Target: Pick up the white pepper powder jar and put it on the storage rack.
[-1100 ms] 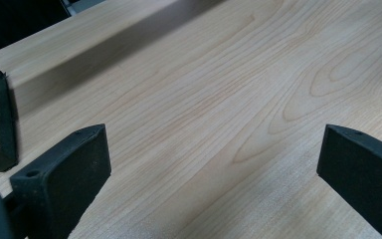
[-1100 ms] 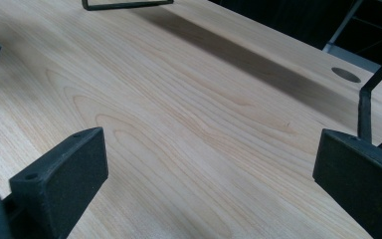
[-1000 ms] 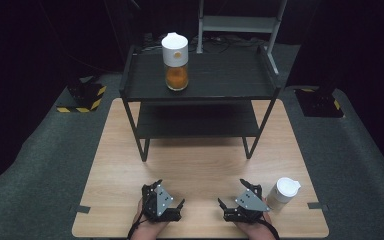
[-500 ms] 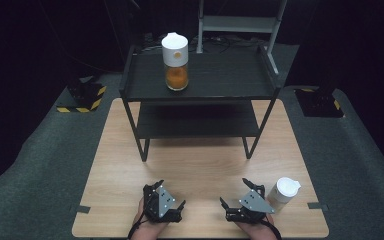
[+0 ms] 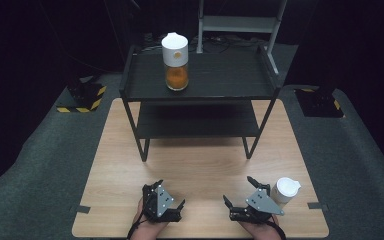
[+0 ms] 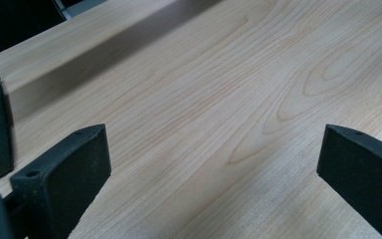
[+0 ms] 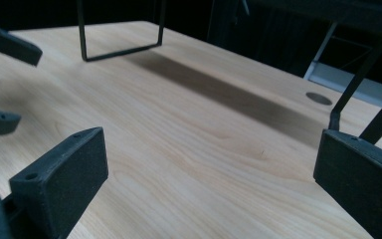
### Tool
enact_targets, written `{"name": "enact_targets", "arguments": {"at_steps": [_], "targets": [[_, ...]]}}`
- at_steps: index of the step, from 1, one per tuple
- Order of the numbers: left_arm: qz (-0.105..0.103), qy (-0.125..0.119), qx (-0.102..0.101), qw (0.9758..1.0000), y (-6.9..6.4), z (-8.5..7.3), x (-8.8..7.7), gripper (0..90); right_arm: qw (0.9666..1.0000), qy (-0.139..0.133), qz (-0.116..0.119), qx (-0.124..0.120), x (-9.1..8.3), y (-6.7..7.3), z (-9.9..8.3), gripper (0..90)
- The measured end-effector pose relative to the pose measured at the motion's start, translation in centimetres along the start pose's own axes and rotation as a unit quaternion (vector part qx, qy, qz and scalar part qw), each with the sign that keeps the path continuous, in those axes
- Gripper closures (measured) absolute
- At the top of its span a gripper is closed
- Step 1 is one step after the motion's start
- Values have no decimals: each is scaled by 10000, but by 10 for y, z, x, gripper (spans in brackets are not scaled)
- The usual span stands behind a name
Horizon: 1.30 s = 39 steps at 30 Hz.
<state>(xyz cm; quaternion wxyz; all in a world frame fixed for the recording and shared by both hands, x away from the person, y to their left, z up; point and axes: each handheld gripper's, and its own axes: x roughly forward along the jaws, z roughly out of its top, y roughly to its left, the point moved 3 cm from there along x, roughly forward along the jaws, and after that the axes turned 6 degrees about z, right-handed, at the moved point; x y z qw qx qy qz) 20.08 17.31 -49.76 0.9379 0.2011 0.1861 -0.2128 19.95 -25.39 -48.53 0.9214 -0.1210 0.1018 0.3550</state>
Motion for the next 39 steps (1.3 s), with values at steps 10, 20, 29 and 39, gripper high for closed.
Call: {"name": "enact_targets", "arguments": {"at_steps": [10, 20, 29, 39], "targets": [[-39, -1, -22, 10000, 2, 0, 0, 6, 9996, -289, -69, -4, -17, -4, 9, 0], [-97, -31, 2, 9999, 3, -1, 0, 6, 9986, -496, -195, -21, -38, -8, 15, 0], [-134, -48, -29, 9999, 5, -2, 0, 6, 9976, -514, -467, 26, -55, -14, 11, 0], [-169, -48, -20, 9998, 5, -2, 0, 6, 9949, -569, -821, 159, -77, -22, 5, 0]]}}
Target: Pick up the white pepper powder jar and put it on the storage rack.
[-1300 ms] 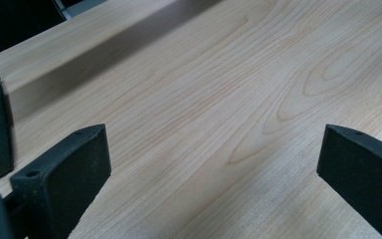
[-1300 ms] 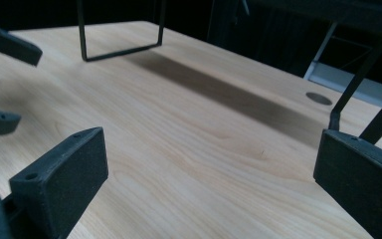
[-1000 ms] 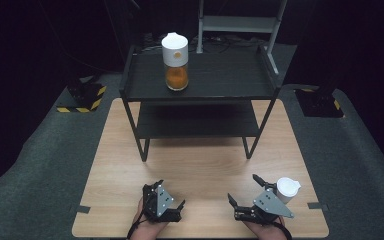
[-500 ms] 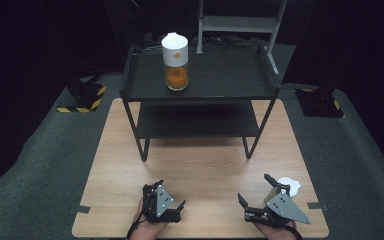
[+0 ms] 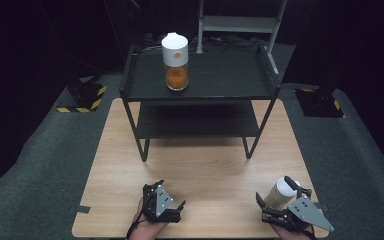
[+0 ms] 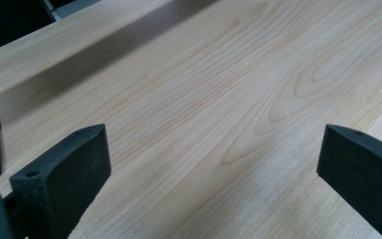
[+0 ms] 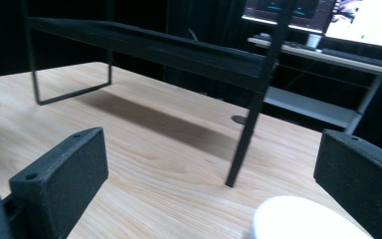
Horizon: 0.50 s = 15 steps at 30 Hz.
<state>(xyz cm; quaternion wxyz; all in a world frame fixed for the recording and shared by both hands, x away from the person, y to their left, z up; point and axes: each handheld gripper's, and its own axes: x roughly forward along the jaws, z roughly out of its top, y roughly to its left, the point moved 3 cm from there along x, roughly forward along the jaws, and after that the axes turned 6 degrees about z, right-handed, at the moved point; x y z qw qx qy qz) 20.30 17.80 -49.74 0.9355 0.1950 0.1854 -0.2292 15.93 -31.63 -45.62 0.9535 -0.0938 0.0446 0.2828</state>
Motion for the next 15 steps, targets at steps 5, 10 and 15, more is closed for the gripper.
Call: {"name": "enact_targets", "arguments": {"at_steps": [5, 10, 15], "targets": [[-15, 8, -6, 10000, 0, 0, 0, 6, 9998, 6, -202, 70, -7, -6, -4, 0], [-8, -1, -23, 10000, 1, 0, 0, 6, 9991, 63, -400, 156, -13, -12, -9, 0], [-5, -3, -14, 10000, 1, 0, 0, 6, 9983, 132, -527, 217, -17, -16, -14, 0]]}}
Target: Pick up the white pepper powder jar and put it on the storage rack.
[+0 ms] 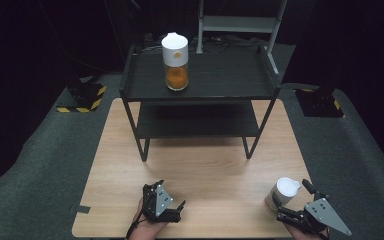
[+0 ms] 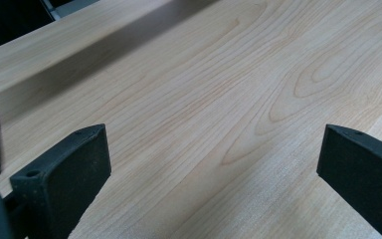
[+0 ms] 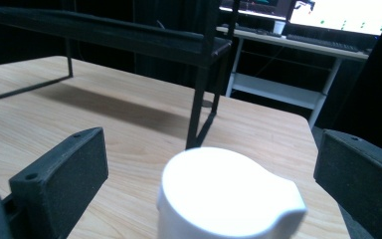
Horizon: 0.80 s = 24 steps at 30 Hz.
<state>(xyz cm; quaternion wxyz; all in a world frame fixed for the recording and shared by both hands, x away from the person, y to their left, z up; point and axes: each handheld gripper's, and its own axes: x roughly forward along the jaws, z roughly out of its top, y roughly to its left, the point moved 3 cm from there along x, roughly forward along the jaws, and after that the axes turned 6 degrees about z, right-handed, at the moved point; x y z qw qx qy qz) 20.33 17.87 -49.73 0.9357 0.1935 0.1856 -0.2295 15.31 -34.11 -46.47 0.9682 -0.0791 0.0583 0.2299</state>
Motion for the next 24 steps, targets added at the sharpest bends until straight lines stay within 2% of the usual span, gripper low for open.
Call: {"name": "enact_targets", "arguments": {"at_steps": [11, 17, 24], "targets": [[-28, 1, 4, 10000, 1, 0, 0, 6, 9994, 281, -43, 218, 3, -5, -14, 0], [-34, 0, -6, 10000, 1, 0, 0, 6, 9989, 406, -7, 217, 7, -6, -19, 0], [-35, -4, 11, 10000, 0, 0, 0, 6, 9985, 445, -8, 310, 9, -7, -23, 15]]}}
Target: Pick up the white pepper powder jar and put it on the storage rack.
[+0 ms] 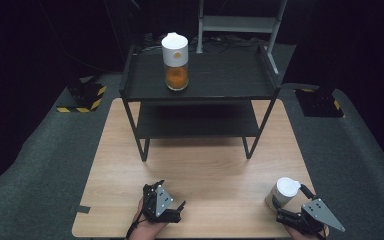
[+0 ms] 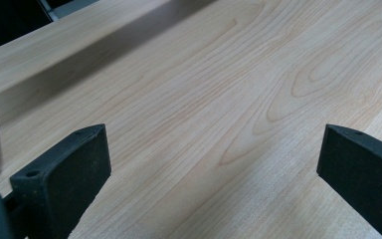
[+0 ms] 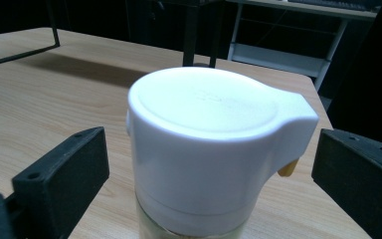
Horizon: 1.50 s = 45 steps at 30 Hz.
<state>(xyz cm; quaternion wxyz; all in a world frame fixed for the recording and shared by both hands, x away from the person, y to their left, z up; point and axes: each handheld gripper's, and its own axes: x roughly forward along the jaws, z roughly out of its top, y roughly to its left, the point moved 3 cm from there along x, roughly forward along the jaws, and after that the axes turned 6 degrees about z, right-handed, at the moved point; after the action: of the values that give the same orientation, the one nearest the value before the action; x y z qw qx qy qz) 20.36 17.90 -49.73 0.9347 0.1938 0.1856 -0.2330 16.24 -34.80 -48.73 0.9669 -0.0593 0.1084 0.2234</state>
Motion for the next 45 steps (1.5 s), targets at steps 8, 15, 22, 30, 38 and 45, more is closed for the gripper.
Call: {"name": "enact_targets", "arguments": {"at_steps": [8, 15, 22, 30, 38, 45], "targets": [[7, 5, 12, 10000, 0, 0, 0, 6, 9997, 141, 102, 184, 6, -5, -7, 54], [10, 2, 2, 10000, 0, 0, 0, 6, 9993, 219, 173, 268, 9, -8, -11, 113], [14, -4, 1, 10000, -1, 0, 0, 6, 9986, 260, 281, 359, 10, -11, -12, 186], [14, -5, -3, 10000, 0, 0, 0, 6, 9983, 205, 390, 373, 11, -13, -14, 263], [17, -4, -9, 10000, 0, 0, 0, 6, 9984, 85, 387, 398, 10, -13, -16, 299], [16, -4, -7, 10000, 0, 0, 0, 6, 9984, 72, 395, 390, 10, -13, -16, 303]]}}
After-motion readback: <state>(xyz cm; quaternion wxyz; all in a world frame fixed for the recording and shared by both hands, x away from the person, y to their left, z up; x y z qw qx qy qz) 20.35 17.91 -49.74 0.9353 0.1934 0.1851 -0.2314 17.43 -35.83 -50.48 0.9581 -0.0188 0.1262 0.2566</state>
